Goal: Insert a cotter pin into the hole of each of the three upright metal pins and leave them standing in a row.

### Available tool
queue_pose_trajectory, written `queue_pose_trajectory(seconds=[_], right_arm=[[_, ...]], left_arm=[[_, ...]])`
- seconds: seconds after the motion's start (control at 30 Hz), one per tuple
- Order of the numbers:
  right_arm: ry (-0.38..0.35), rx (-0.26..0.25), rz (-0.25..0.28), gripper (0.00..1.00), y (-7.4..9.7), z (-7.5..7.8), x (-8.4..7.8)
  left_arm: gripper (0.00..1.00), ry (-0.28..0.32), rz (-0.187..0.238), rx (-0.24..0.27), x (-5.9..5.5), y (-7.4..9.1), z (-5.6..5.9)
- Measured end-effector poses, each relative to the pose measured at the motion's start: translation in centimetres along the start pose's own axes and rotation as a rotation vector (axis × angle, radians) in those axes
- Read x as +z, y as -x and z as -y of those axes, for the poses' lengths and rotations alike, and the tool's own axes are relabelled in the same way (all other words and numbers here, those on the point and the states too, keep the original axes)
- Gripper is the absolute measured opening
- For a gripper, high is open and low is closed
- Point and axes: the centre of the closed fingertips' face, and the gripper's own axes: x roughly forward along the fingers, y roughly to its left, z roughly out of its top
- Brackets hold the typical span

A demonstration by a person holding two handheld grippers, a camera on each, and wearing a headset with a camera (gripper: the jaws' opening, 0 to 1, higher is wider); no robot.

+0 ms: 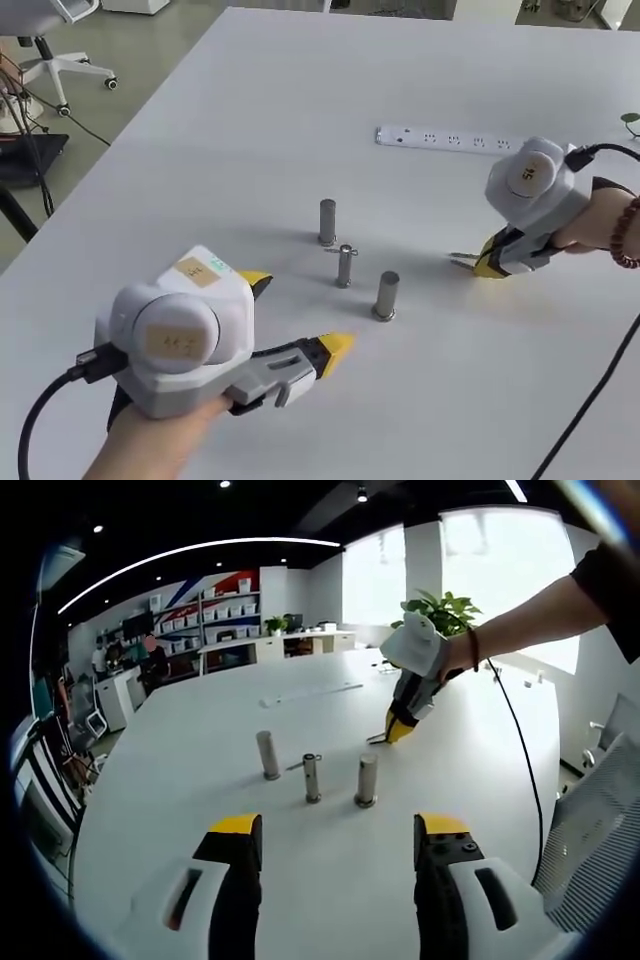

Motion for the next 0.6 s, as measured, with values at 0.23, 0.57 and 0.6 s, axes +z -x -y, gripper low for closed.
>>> queue_pose_trajectory(seconds=[0.23,0.57,0.6], right_arm=[[0.018,-0.008,0.016,0.00,0.9,-0.8,0.2],[0.119,-0.042,0.074,0.00,3.6,-2.9,1.7],[0.134,-0.048,0.079,0.00,3.9,-3.2,1.9]], left_arm=[[0.58,0.011,-0.018,-0.002,-0.3,0.2,-0.2],[0.55,-0.001,-0.008,-0.036,0.5,0.1,0.6],[0.54,0.000,-0.008,-0.041,0.6,0.1,0.7]])
